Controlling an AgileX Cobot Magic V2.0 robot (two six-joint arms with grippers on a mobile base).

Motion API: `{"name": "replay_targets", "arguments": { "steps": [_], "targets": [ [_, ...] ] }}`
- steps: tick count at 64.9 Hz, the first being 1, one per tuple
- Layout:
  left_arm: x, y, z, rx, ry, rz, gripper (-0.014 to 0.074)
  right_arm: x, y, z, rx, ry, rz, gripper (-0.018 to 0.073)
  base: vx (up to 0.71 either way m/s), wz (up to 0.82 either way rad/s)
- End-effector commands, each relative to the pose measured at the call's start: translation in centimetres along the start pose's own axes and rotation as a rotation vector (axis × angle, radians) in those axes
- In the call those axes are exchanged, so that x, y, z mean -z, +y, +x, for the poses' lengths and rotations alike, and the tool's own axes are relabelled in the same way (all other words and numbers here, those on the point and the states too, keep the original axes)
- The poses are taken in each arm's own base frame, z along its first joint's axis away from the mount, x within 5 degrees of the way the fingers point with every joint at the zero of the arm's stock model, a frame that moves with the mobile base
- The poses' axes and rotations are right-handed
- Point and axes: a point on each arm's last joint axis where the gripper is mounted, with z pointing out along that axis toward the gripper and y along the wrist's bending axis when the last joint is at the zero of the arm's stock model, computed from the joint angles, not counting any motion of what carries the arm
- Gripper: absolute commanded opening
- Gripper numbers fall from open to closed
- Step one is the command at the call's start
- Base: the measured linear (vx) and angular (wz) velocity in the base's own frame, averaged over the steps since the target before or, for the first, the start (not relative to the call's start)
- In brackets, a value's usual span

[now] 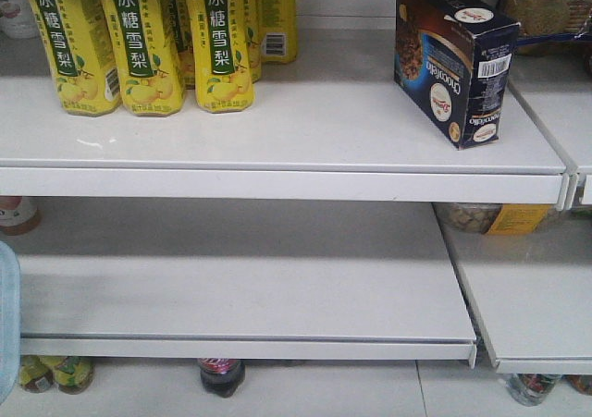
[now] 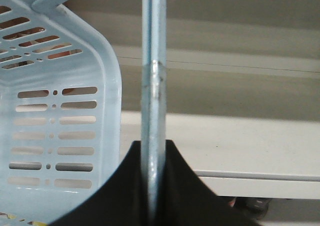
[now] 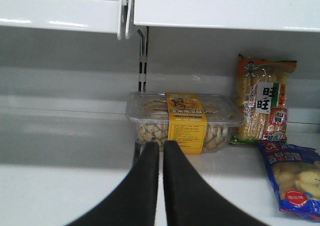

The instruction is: Left arm holds basket, right arm returns cookies

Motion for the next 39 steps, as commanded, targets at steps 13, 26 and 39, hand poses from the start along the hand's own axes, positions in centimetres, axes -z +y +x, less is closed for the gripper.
{"name": "replay_targets", "arguments": {
  "steps": [13, 26, 39],
  "targets": [
    [0.53, -0.22, -2.00, -0.028, -0.152, 0.012, -0.0003, -0.04, -0.03, -0.04, 0.005, -0.055, 0.009, -0.0006, 0.00, 0.00],
    [0.53, -0.22, -2.00, -0.028, -0.152, 0.012, -0.0003, -0.04, -0.03, -0.04, 0.005, -0.055, 0.009, -0.0006, 0.00, 0.00],
    [0.53, -0.22, -2.00, -0.028, -0.152, 0.012, -0.0003, -0.04, -0.04, -0.07, 0.005, -0.056, 0.009, -0.0006, 0.00, 0.00]
  ]
}}
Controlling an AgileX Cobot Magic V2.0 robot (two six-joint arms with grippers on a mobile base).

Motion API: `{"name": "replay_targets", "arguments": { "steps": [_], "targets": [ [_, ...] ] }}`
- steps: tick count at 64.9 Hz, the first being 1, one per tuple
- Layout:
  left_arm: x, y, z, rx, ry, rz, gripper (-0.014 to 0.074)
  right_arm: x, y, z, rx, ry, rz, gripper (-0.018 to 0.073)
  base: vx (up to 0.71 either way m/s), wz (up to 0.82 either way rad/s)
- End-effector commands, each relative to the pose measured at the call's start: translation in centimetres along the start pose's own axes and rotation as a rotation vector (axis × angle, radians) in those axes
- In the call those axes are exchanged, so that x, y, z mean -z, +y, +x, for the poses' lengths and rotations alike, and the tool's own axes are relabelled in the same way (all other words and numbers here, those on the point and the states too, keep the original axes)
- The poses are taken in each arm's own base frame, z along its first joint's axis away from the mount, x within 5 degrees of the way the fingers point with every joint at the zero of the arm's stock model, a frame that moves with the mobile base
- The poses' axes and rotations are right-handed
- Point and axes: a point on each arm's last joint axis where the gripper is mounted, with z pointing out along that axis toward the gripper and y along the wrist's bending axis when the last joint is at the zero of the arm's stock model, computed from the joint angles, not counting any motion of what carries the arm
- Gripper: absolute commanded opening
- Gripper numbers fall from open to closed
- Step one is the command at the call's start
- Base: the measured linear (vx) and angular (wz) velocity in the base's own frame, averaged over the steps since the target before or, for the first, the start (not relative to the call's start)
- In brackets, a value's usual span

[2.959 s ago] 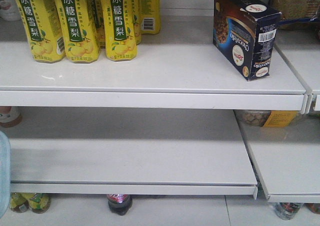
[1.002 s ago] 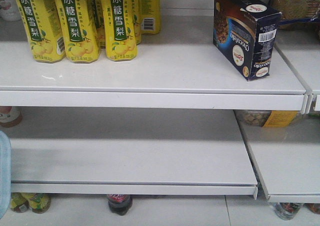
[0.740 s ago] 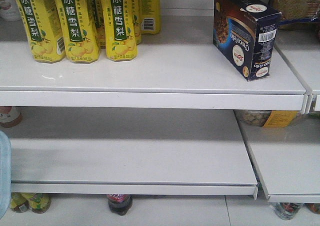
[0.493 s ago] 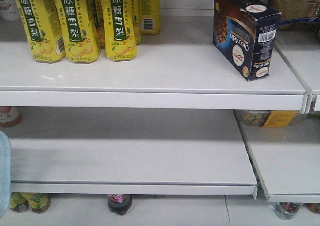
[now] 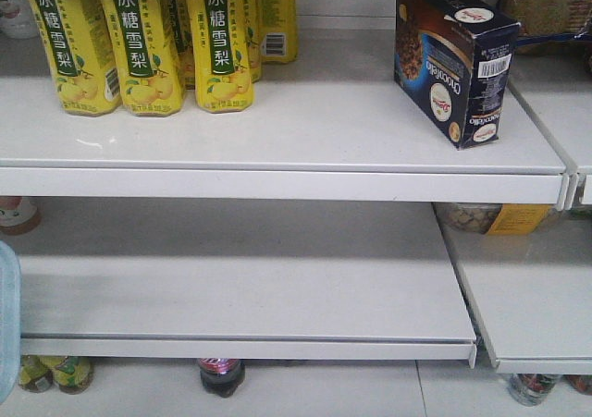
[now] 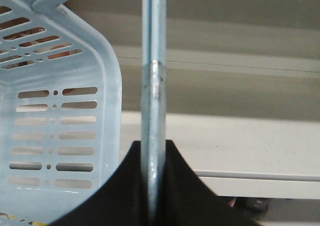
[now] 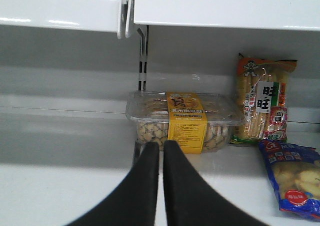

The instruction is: Left arm holds basket, right arm returns cookies

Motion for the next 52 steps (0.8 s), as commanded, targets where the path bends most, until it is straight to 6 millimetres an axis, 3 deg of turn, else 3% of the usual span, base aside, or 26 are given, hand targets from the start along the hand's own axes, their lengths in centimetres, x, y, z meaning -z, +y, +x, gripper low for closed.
{"name": "replay_targets", "arguments": {
  "steps": [1, 52],
  "targets": [
    [0.53, -0.22, -2.00, -0.028, -0.152, 0.012, -0.0003, -0.04, -0.04, -0.08, 0.006, -0.057, 0.009, -0.0006, 0.00, 0.00],
    [0.53, -0.22, -2.00, -0.028, -0.152, 0.012, -0.0003, -0.04, -0.04, -0.08, 0.006, -0.057, 0.009, -0.0006, 0.00, 0.00]
  ]
}}
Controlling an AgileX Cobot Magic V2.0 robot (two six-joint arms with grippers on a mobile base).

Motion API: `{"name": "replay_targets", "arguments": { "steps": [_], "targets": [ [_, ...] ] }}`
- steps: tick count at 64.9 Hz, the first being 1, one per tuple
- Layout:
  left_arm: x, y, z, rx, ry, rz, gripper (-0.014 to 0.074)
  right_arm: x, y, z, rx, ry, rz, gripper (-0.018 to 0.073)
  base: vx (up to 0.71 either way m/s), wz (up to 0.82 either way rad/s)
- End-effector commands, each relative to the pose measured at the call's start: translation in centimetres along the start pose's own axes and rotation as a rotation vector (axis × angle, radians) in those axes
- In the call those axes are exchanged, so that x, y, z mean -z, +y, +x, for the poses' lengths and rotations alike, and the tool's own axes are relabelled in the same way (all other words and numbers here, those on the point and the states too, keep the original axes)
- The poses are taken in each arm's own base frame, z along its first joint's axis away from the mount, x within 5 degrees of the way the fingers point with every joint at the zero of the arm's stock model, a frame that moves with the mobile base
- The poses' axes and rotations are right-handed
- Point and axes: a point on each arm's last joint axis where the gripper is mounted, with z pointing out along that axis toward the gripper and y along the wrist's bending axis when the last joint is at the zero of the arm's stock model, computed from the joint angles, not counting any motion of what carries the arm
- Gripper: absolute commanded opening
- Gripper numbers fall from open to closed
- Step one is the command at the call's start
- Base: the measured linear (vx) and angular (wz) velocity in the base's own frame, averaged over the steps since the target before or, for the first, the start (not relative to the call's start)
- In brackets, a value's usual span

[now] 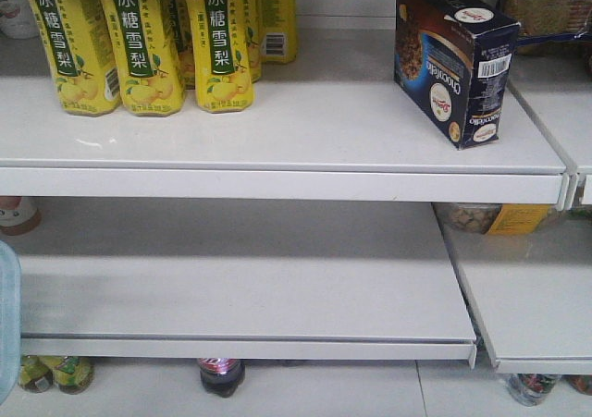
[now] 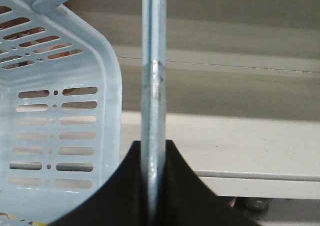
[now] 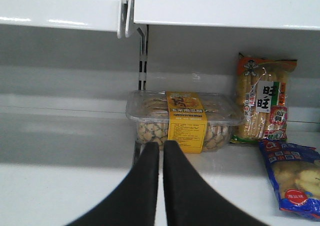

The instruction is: Left arm holds basket, right arm returns cookies

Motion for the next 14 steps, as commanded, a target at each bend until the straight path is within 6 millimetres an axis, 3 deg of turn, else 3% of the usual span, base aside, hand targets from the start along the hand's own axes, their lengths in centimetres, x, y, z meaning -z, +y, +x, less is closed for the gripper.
{"name": "replay_targets", "arguments": {
  "steps": [1, 14],
  "targets": [
    [0.53, -0.22, -2.00, -0.028, -0.152, 0.012, -0.0003, -0.04, -0.04, -0.09, 0.006, -0.059, 0.010, -0.0006, 0.00, 0.00],
    [0.53, -0.22, -2.00, -0.028, -0.152, 0.012, -0.0003, -0.04, -0.04, -0.09, 0.006, -0.059, 0.010, -0.0006, 0.00, 0.00]
  ]
}}
